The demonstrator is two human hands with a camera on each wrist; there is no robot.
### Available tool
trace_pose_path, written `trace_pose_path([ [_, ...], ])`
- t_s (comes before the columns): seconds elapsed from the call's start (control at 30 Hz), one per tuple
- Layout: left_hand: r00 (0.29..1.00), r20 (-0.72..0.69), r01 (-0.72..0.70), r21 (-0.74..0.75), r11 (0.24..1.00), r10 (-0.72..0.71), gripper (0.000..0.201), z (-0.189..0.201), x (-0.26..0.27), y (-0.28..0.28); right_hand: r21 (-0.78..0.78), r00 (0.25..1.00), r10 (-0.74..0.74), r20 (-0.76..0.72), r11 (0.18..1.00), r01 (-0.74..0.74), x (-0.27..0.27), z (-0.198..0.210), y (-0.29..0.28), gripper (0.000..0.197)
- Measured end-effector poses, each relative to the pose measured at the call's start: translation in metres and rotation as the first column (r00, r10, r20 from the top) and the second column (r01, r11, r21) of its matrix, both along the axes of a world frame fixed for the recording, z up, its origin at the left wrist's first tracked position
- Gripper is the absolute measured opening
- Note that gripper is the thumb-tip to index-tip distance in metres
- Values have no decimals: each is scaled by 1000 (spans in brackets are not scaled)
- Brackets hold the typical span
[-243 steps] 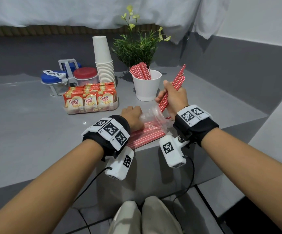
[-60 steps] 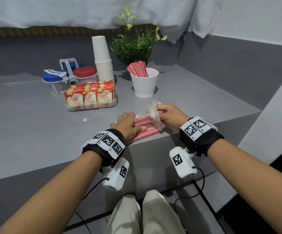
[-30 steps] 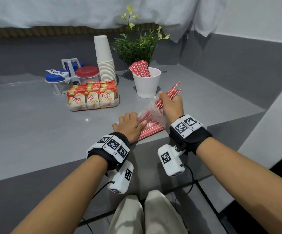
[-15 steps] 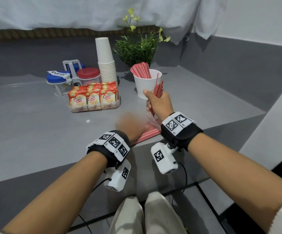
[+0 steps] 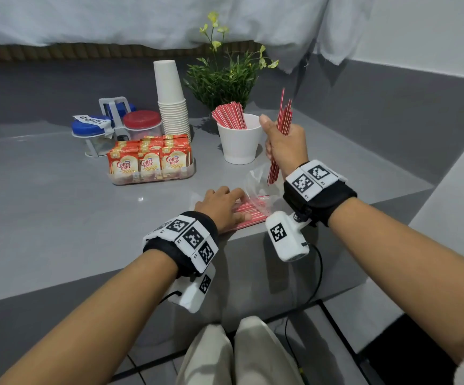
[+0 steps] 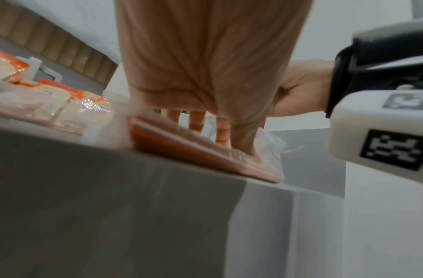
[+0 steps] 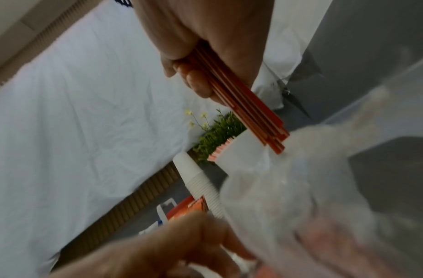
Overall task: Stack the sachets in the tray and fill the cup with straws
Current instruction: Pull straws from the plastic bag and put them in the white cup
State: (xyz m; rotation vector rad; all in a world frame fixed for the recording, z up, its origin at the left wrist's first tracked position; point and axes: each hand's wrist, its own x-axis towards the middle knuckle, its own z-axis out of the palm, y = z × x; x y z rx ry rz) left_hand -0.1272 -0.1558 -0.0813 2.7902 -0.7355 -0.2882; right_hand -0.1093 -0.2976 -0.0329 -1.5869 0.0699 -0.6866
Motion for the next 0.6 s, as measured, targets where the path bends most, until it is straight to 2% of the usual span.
trace_pose_path([
  [0.13, 997, -72, 11, -5, 1000, -12, 49, 5, 3, -3, -13, 1000, 3, -13, 1000, -4, -1, 3, -7, 35],
  [0.27, 996, -86, 23, -10, 1000, -24, 49, 7, 5, -7, -78, 984, 17, -176, 997, -31, -3, -34, -9, 31],
  [0.4, 996, -86, 22, -6, 1000, -22, 49, 7, 5, -8, 13, 972, 45, -229, 999, -43, -4, -65, -7, 37],
  [0.5, 996, -83, 26, -2, 1000, -26, 49, 7, 6, -8, 43, 974, 42, -224, 999, -33, -2, -65, -6, 40],
  [0.6, 992, -119, 36, 18, 999, -33, 51, 13, 8, -8, 4, 974, 50, -222, 999, -50, -1, -53, -7, 38],
])
